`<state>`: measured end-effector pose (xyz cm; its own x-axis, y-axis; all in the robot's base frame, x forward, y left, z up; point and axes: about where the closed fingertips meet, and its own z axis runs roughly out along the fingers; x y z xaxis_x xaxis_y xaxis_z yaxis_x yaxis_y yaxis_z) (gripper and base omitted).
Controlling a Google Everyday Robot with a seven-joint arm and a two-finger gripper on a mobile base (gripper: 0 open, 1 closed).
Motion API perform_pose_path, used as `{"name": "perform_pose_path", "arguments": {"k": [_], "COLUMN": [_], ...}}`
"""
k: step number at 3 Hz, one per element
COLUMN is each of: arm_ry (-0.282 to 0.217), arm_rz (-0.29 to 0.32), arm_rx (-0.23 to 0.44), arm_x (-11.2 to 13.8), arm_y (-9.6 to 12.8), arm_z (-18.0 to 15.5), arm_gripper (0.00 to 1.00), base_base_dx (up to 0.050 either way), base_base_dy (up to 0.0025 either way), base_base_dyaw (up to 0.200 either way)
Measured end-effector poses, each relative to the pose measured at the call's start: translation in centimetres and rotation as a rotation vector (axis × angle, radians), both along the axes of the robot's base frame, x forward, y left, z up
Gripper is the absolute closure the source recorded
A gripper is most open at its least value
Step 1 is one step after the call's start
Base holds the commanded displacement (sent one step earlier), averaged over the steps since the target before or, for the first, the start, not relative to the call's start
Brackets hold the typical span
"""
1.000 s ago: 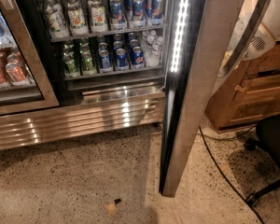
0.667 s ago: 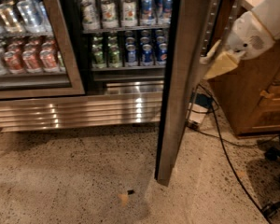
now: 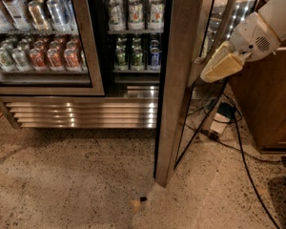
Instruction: Close right fridge door
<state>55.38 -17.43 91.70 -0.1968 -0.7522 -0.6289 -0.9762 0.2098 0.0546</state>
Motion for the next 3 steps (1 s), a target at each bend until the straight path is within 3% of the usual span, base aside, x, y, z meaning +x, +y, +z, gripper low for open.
{"name": "perform_pose_path", "arguments": {"k": [1,2,3], "arm_ry": [0.0,0.0,0.0], "arm_rz": [0.0,0.0,0.0], "arm_rx": [0.0,0.0,0.0], "arm_x": [0.0,0.0,0.0], "arm_y": [0.0,0.0,0.0], "arm_z": [0.0,0.0,0.0], "arm_gripper": [1.0,1.0,1.0], "base_base_dx": [0.05,0.0,0.049], "base_base_dy": [-0.00003,0.00006,0.0], "base_base_dyaw": [0.001,0.197,0.0]}}
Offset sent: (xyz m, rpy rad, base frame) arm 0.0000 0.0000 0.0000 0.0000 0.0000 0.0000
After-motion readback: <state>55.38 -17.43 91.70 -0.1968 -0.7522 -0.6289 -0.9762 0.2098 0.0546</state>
